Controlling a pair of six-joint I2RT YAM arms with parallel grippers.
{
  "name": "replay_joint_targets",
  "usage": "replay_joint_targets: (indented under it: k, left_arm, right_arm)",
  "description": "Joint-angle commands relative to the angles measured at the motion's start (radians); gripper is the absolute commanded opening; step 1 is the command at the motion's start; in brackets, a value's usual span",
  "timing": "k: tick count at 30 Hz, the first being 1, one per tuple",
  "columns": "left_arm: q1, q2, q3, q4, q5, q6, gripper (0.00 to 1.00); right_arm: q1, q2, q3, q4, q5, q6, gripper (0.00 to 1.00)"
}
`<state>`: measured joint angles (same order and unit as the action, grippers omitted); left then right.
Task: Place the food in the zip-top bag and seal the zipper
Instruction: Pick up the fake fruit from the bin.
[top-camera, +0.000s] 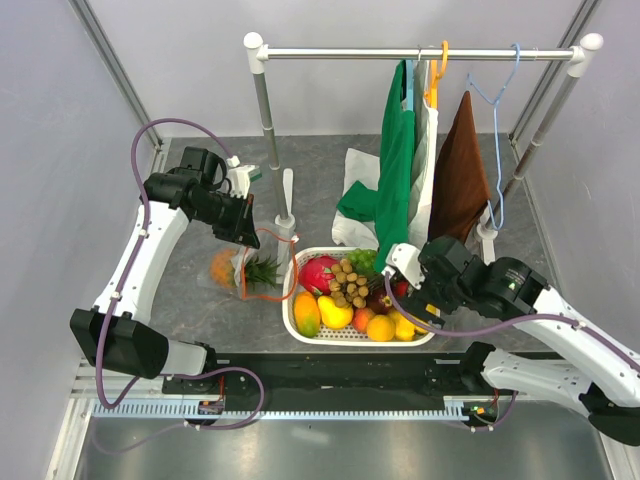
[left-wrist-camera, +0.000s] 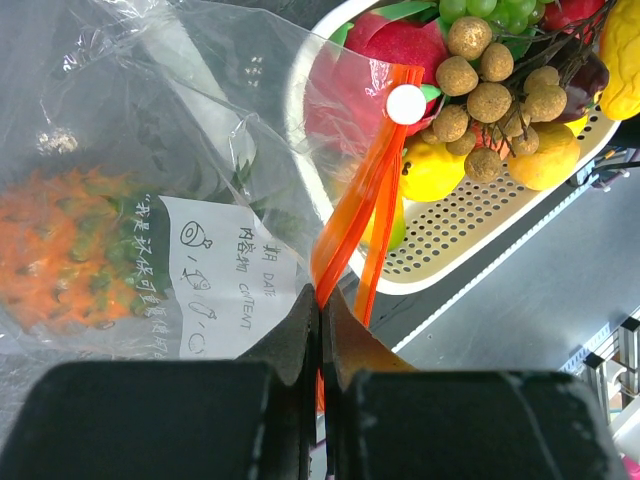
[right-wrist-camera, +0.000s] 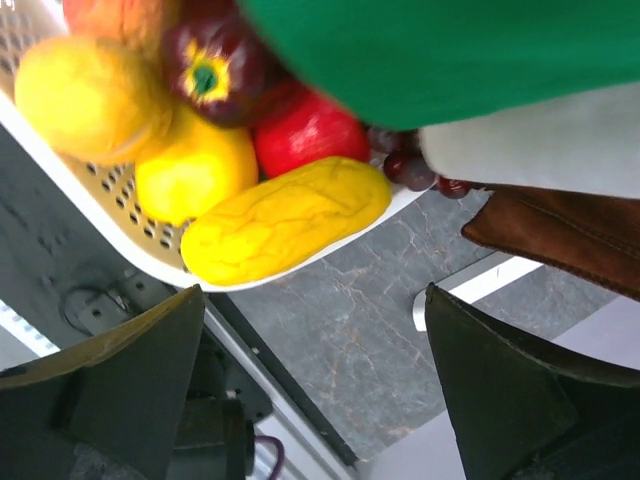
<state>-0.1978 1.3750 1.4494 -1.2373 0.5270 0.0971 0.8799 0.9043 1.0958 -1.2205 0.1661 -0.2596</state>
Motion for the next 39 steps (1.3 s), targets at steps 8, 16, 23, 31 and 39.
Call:
replay_joint_targets:
  k: [8,16,23,31,39]
  left_arm:
    - [0.001,-0.010,0.003,0.030,0.051,-0.017,0.02]
    - [0.001,-0.028,-0.017,0.030,0.039,-0.017,0.02]
    - [0.001,-0.040,-0.020,0.019,0.041,-0.007,0.02]
    - [0.001,-0.042,-0.032,0.021,0.045,-0.005,0.02]
    - [0.001,-0.056,-0.049,0.021,0.041,-0.005,0.02]
  right_arm:
    - [-0.001,-0.324,-0.220,0.050,-0.253,-0.771,0.98]
    - [-0.001,-0.246,-0.303,0.163,-0.343,-1.012,0.98]
    - [-0.001,-0.159,-0.304,0.138,-0.300,-1.092,0.98]
    - [-0.001,-0.189,-0.290,0.011,-0.289,-1.187,0.98]
    - [-0.001,-0.130,-0.324,0.140,-0.278,-1.147,0.98]
